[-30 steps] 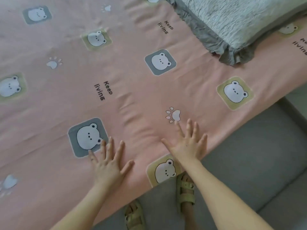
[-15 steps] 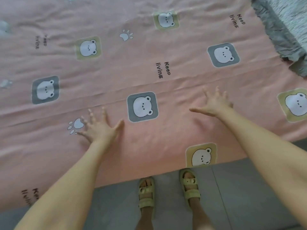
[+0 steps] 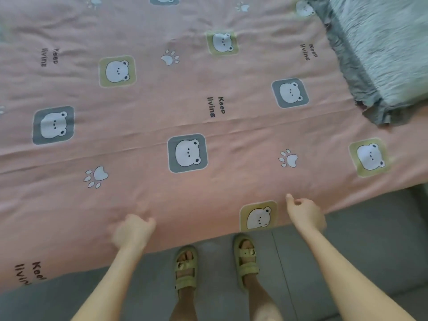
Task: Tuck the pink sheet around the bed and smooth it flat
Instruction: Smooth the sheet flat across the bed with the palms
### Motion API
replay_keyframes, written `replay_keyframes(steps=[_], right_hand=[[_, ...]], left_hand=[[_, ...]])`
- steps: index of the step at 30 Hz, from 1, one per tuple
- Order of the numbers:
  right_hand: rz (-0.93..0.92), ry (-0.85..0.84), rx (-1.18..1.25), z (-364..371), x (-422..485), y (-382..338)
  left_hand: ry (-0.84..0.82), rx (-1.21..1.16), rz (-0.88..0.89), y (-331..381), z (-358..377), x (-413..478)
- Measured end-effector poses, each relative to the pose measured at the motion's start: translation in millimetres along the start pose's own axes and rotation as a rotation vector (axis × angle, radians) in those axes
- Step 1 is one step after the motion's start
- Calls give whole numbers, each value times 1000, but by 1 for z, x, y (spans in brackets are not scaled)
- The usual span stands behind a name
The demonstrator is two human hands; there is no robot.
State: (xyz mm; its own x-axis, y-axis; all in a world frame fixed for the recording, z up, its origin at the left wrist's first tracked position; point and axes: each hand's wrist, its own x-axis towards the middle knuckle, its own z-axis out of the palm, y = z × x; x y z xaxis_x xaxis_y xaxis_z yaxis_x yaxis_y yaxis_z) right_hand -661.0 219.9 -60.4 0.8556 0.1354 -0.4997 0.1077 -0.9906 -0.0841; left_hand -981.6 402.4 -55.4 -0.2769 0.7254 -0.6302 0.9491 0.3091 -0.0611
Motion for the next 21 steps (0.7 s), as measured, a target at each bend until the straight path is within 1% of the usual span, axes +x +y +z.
replay_keyframes(steps=[1, 2, 5, 7, 9, 10, 12, 14, 16, 18, 19, 20, 21], right_hand=[[-13, 68, 28, -15, 6, -1], [-23, 120, 66, -30, 13, -2], [-73, 226, 98, -67, 40, 1], [-104, 273, 60, -84, 62, 7], [-149, 278, 8, -95, 87, 15], [-186, 270, -42, -99, 99, 19], [-285, 264, -216, -107, 127, 29], [-468, 250, -394, -111, 156, 38], [-756, 194, -464, -107, 186, 45], [-1067, 95, -549, -95, 211, 56], [-1155, 75, -593, -89, 224, 66], [-1170, 86, -603, -86, 238, 81], [-1117, 121, -585, -88, 256, 102]], left_hand=[[40, 85, 103, 12, -13, 0], [79, 114, 209, 30, -24, -1], [176, 77, 528, 105, -42, -18], [204, 79, 743, 162, -33, -32], [231, 142, 939, 217, -14, -53], [237, 173, 1029, 243, -1, -65], [244, 231, 1182, 294, 29, -90], [238, 272, 1279, 341, 61, -116], [232, 302, 1326, 386, 92, -138], [226, 302, 1332, 429, 121, -156], [227, 294, 1330, 449, 135, -163], [233, 302, 1334, 467, 149, -171], [236, 332, 1347, 483, 165, -179]])
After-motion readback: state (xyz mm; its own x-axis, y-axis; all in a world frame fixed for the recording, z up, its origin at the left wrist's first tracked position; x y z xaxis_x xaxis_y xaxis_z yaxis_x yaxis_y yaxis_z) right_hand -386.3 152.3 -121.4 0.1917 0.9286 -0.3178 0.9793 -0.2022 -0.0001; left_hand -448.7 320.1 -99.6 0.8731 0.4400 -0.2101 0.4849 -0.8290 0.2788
